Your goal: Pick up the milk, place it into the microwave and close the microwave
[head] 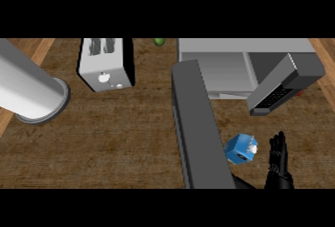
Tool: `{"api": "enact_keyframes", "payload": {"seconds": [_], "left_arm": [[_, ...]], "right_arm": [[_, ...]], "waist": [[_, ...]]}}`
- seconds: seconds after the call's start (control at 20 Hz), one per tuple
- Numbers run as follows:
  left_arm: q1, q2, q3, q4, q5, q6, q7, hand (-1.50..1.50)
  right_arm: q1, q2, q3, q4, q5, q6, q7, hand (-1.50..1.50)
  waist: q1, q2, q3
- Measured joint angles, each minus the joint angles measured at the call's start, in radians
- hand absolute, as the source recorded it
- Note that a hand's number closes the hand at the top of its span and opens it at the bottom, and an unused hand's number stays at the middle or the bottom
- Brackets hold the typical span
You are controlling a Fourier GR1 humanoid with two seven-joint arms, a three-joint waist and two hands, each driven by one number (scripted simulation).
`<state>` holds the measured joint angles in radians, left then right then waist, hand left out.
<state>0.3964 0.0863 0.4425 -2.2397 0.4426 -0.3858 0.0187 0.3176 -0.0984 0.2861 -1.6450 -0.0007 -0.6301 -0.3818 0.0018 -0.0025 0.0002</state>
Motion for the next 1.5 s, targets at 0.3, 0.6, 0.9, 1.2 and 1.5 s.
{"api": "enact_keyframes", "payload": {"seconds": [0.3, 0.6, 0.9, 1.2, 1.5], "left_arm": [[-0.008, -0.014, 0.023, -0.002, 0.011, -0.028, 0.017, -1.5], [-0.031, -0.022, 0.039, 0.004, 0.015, -0.035, 0.035, -1.5], [-0.013, -0.041, 0.061, -0.034, 0.03, -0.054, 0.053, -1.5], [0.018, -0.059, 0.057, -0.068, 0.033, -0.06, 0.063, -1.5], [0.021, -0.068, 0.057, -0.053, 0.025, -0.078, 0.045, -1.5]], "right_arm": [[-0.031, 0.025, -0.048, 0.141, -0.041, 0.057, -0.12, -1.5], [-0.12, 0.036, -0.134, 0.32, -0.075, 0.103, -0.212, -1.5], [-0.199, 0.051, -0.205, 0.499, -0.088, 0.132, -0.32, -1.5], [-0.29, 0.059, -0.255, 0.657, -0.103, 0.189, -0.411, 1.5], [-0.36, 0.04, -0.277, 0.732, -0.071, 0.199, -0.494, 1.5]], "waist": [[0.001, 0.001, 0.0], [0.002, 0.002, 0.0], [0.004, 0.002, 0.0], [0.005, 0.002, 0.0], [0.005, 0.001, -0.001]]}}
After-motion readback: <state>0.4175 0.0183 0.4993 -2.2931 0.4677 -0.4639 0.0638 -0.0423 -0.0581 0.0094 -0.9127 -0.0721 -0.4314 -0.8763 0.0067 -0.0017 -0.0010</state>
